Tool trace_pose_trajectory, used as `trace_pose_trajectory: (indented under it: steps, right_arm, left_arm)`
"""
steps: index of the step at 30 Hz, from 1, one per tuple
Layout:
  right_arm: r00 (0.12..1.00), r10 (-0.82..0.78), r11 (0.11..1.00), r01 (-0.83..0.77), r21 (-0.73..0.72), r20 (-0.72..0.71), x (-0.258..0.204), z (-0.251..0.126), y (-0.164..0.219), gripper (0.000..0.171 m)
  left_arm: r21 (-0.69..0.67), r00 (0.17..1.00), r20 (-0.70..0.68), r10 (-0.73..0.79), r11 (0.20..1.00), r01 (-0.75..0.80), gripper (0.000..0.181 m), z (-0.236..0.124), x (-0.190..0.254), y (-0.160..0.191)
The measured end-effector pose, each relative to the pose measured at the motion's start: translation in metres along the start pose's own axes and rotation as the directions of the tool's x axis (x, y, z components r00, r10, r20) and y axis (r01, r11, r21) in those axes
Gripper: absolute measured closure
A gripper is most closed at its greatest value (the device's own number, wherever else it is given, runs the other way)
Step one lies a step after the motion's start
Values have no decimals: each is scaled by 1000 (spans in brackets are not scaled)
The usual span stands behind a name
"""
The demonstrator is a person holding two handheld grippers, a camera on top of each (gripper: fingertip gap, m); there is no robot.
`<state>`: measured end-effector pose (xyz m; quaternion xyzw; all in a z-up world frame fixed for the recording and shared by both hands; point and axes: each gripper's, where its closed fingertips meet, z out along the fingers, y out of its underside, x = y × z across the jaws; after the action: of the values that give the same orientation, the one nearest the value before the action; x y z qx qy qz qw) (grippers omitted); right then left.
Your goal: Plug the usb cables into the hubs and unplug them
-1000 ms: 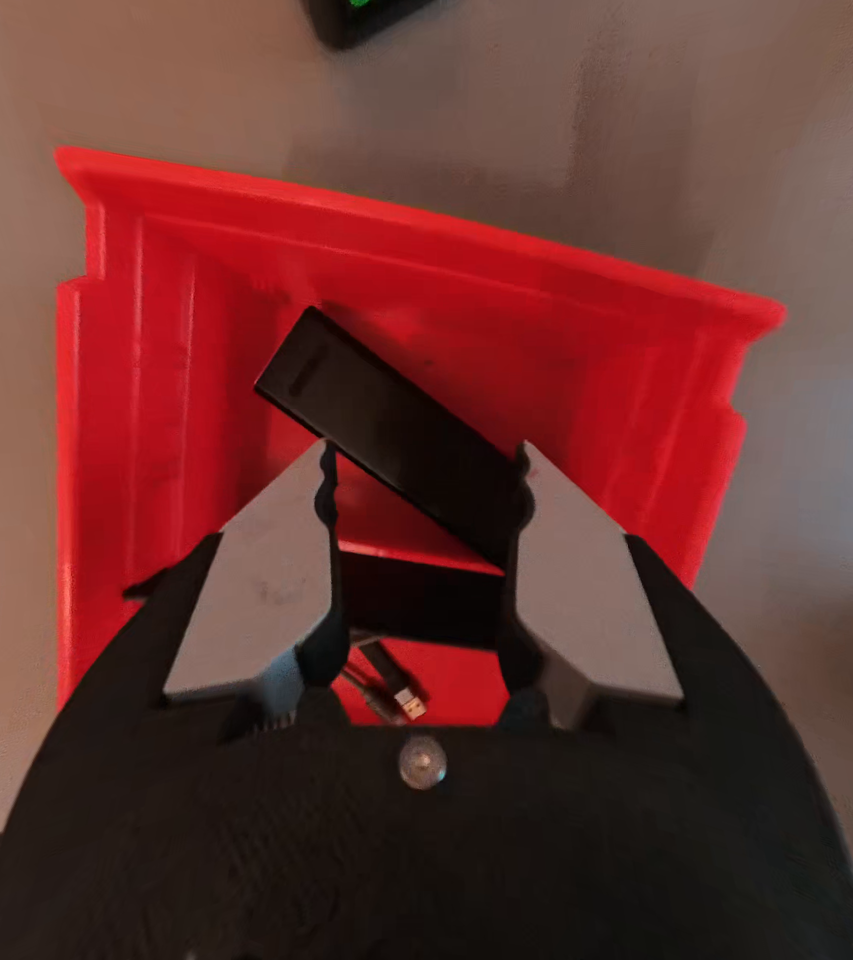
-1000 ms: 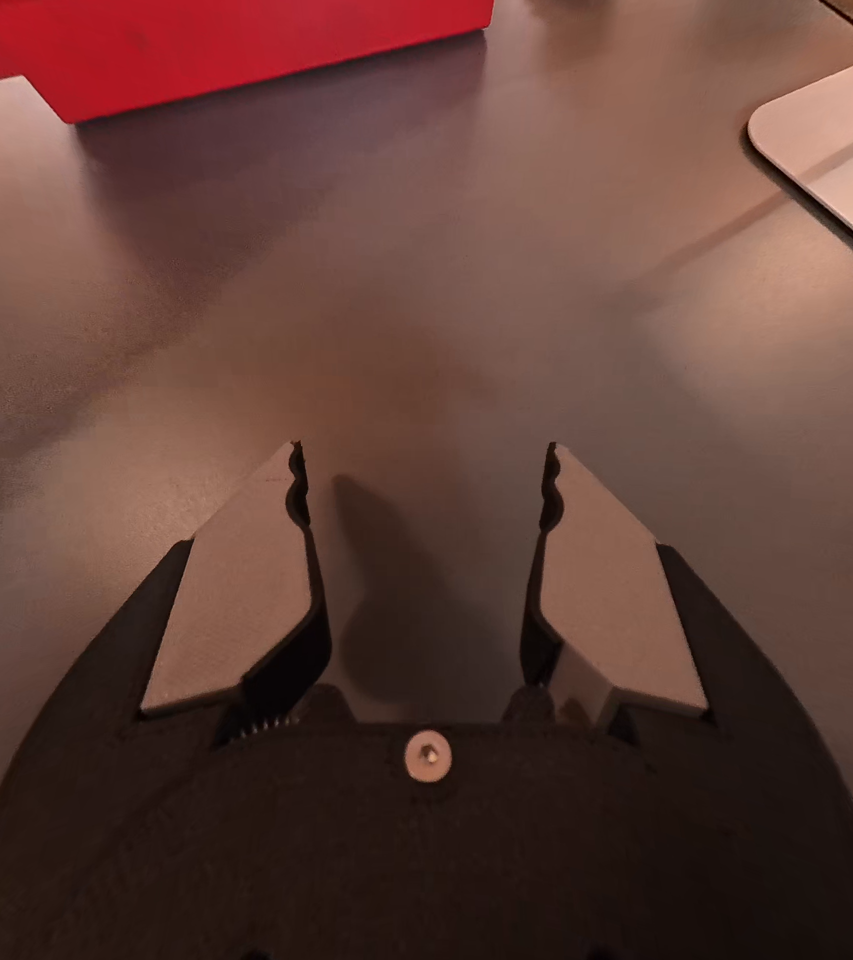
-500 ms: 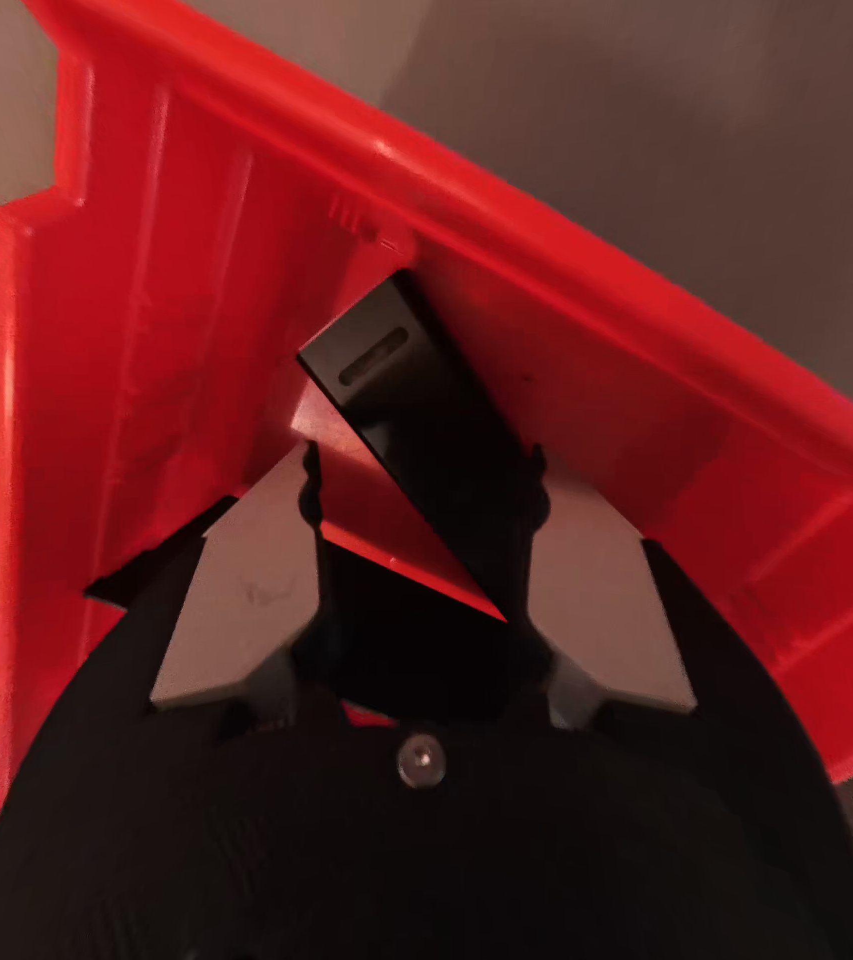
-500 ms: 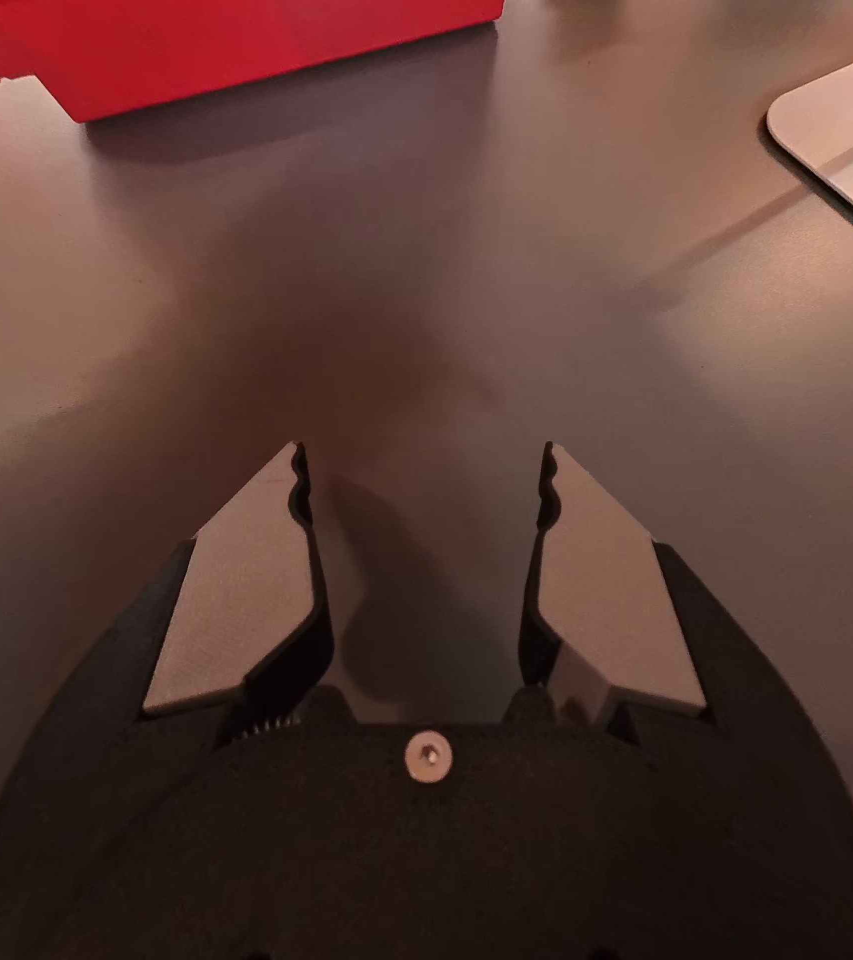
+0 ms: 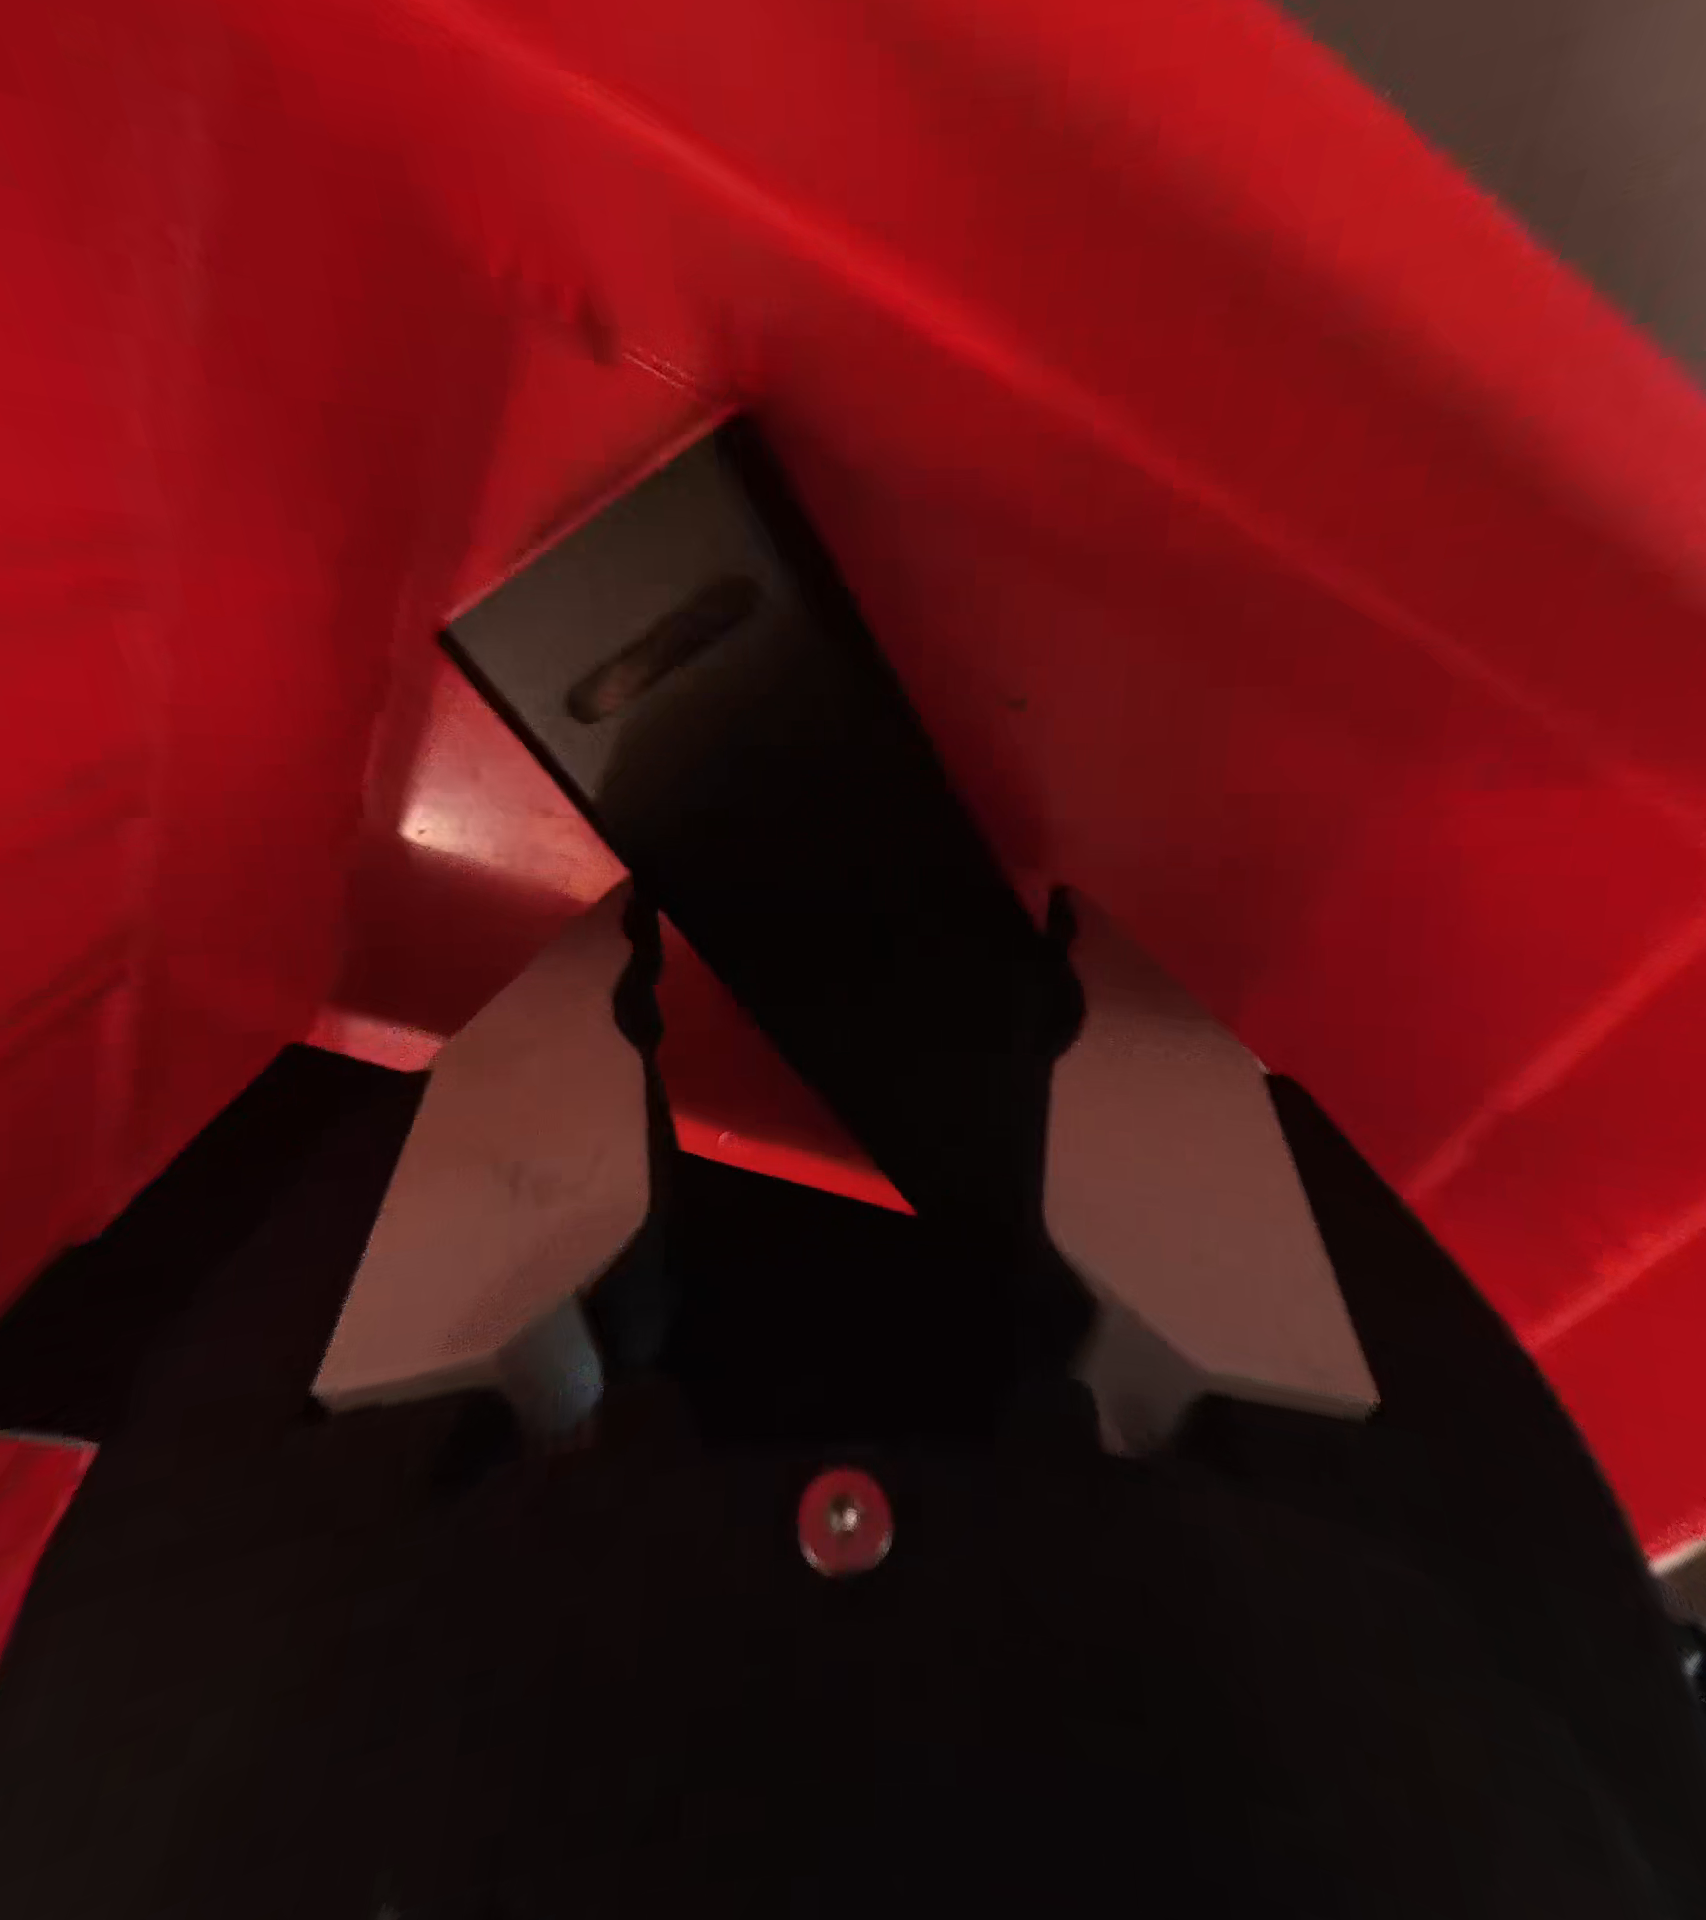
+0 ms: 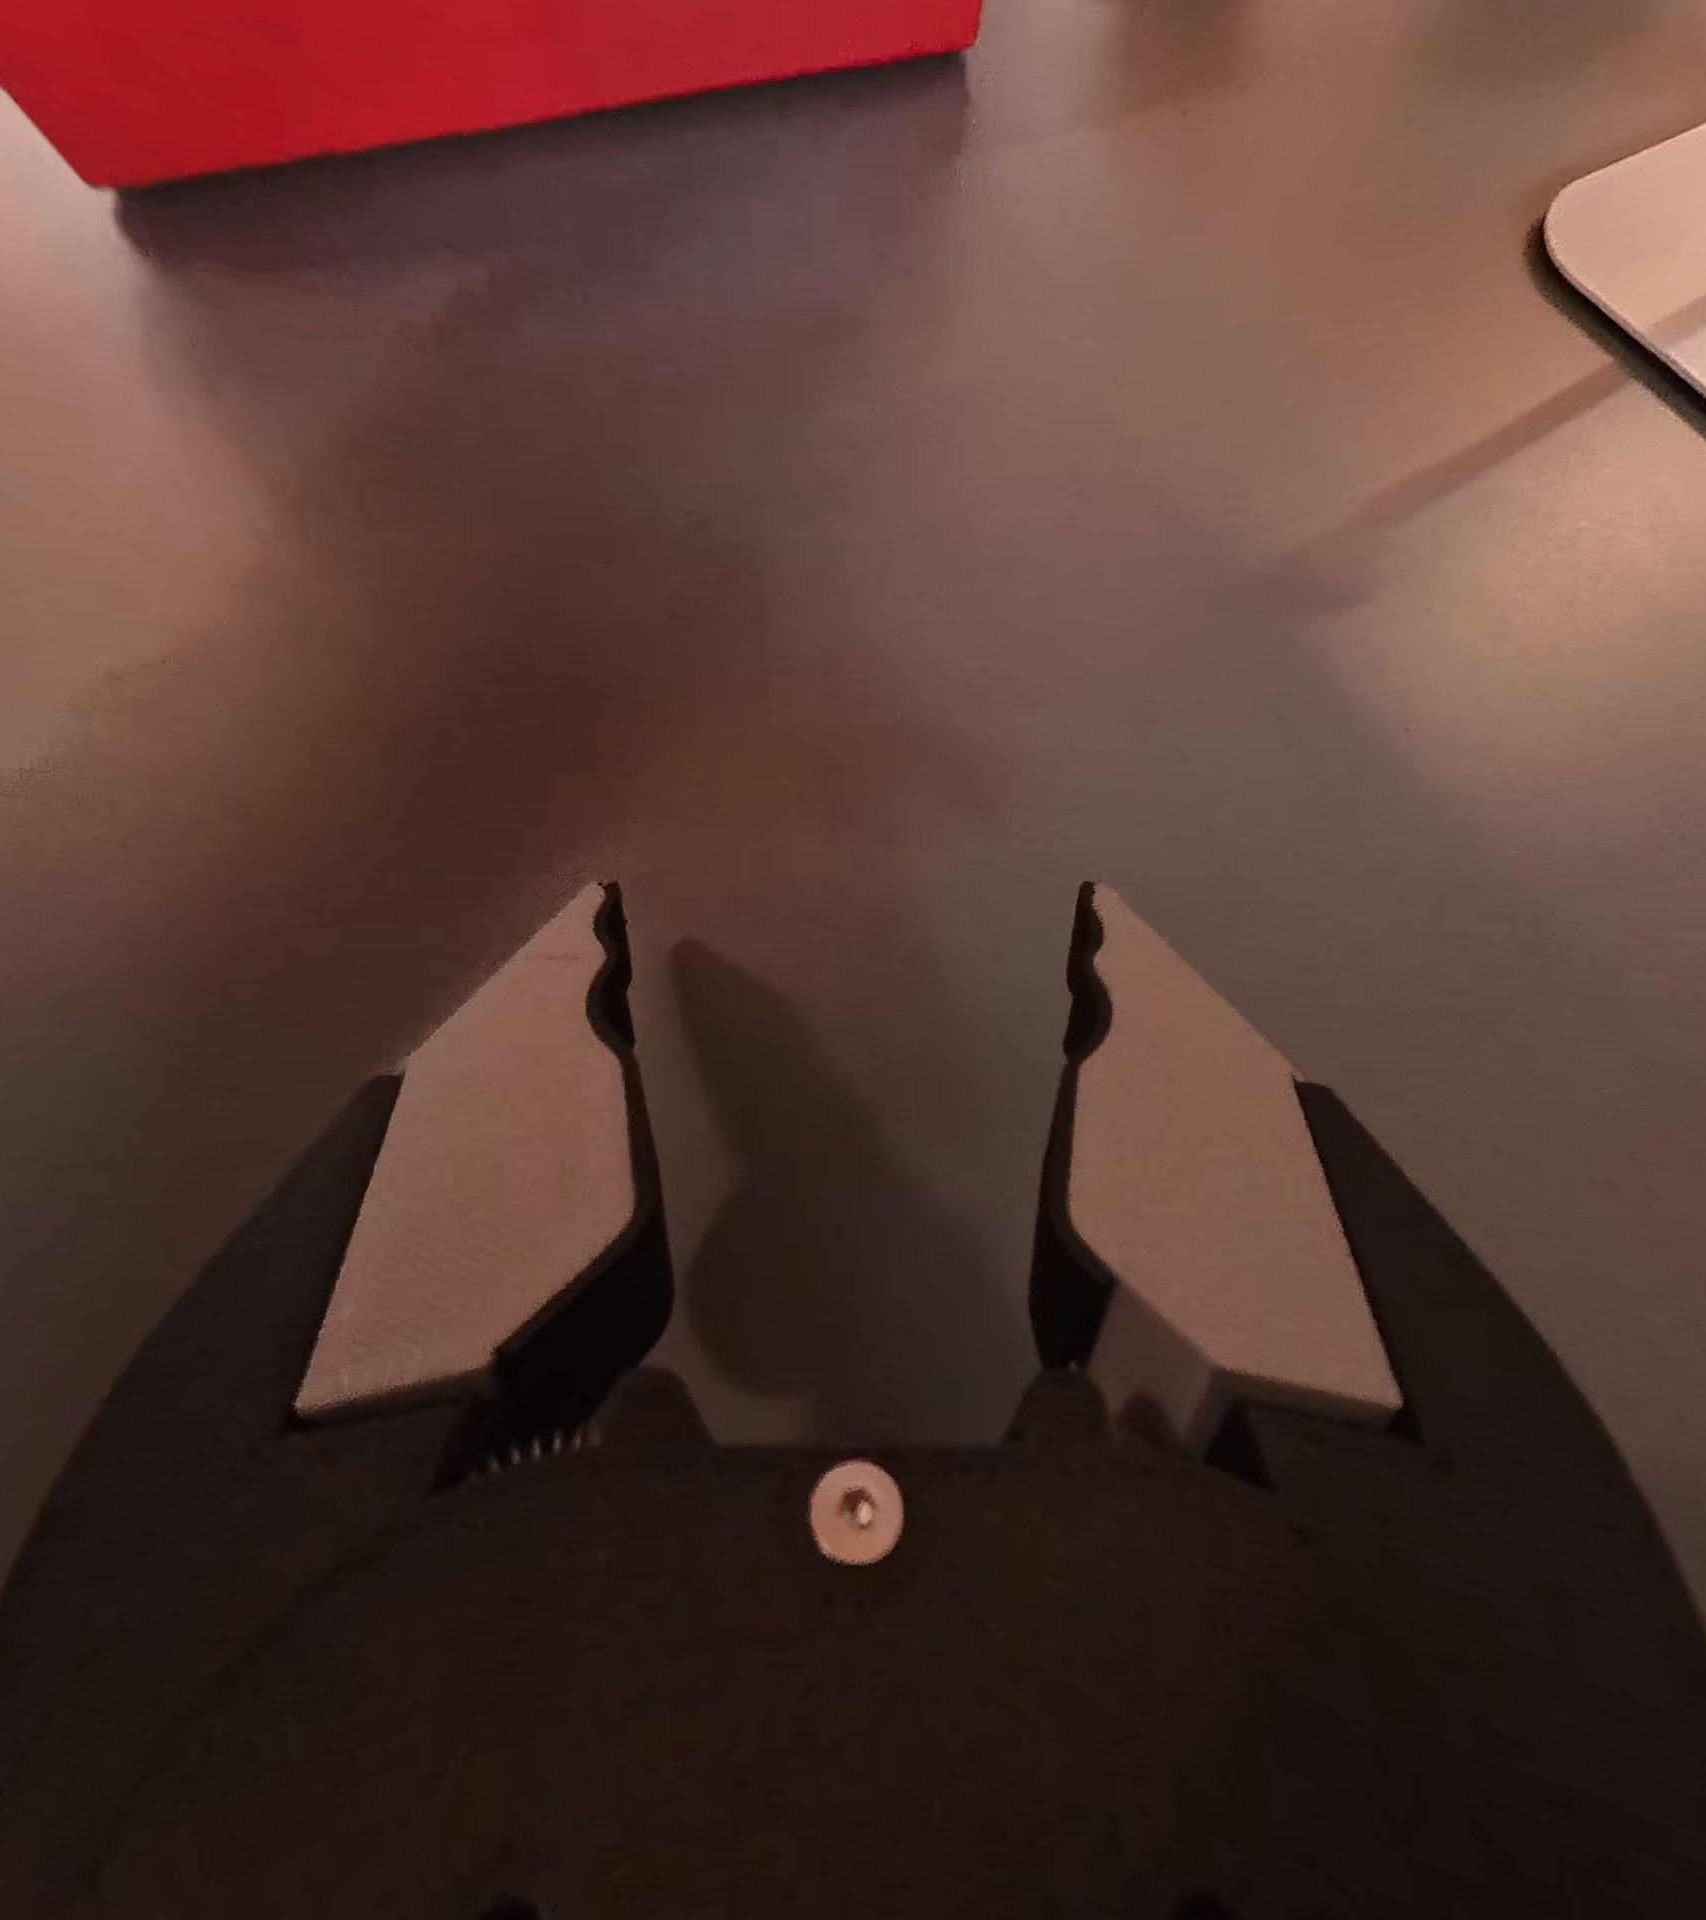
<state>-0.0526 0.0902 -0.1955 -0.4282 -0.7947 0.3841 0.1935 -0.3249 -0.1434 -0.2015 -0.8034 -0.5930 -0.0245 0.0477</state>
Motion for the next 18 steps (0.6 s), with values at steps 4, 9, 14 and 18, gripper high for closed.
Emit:
trace_pose_trajectory:
  steps: [4, 9, 14, 18]
  right_arm:
    - [1000, -16, 1000, 16, -5, -1, -2, 0, 1, 91]
    - [1000, -16, 1000, 16, -6, -2, -3, 0, 1, 93]
    - [1000, -6, 1000, 6, -4, -1, -2, 0, 1, 94]
    - [1000, 0, 1000, 0, -9, 7, -2, 0, 1, 95]
  left_arm:
    - [121, 992, -117, 38, 992, -23, 121, -16, 4, -9]
    - [261, 969, -213, 125, 963, -67, 125, -47, 3, -13]
    - [450, 901, -366, 231, 892, -46, 129, -92, 6, -16]
    - [581, 847, -432, 310, 814, -1, 131, -124, -1, -14]
